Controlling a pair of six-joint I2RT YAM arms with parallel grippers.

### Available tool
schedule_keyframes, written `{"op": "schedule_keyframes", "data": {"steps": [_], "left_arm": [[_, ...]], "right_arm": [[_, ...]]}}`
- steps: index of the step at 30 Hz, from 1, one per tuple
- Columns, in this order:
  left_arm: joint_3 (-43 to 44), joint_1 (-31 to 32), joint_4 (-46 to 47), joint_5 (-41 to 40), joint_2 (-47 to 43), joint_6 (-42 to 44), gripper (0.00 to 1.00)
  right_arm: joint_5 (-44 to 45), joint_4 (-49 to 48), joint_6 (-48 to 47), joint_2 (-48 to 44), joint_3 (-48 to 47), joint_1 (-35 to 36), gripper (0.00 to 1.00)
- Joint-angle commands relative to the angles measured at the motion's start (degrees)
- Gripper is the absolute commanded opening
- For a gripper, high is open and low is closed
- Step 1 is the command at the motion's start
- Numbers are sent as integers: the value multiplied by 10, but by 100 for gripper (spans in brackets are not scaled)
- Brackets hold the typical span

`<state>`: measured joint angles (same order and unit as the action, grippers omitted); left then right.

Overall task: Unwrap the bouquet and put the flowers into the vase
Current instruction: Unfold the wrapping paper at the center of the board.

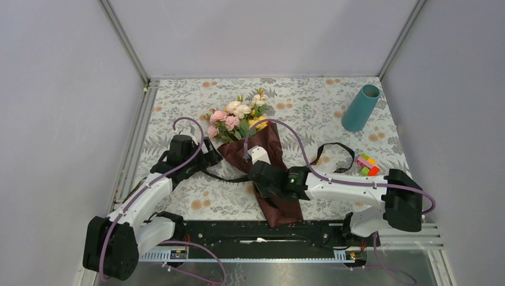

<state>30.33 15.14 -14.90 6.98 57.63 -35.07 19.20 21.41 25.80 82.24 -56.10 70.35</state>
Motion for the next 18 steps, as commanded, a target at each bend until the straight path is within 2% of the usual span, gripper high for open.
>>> {"op": "schedule_keyframes", "data": {"steps": [1, 3, 4, 8, 11, 15, 18], "left_arm": [[4, 0, 31, 7, 5, 1, 90], [4, 0, 33, 10, 6, 2, 88], [4, 0, 37, 17, 7, 3, 87], [18, 21, 36, 30, 17, 31, 85], [21, 43, 35, 28, 14, 36, 85], [3, 69, 55, 22, -9, -2, 86], [-27, 94, 102, 24, -29, -66, 86]], "right_arm": [[66, 19, 21, -7, -21, 5, 15], [101, 35, 35, -19, -20, 5, 1], [125, 43, 41, -26, -18, 5, 0], [177, 64, 47, -53, -12, -4, 0], [176, 74, 57, -75, 1, -34, 0], [143, 68, 76, -113, 40, -97, 0], [123, 56, 94, -133, 75, -138, 0]]}}
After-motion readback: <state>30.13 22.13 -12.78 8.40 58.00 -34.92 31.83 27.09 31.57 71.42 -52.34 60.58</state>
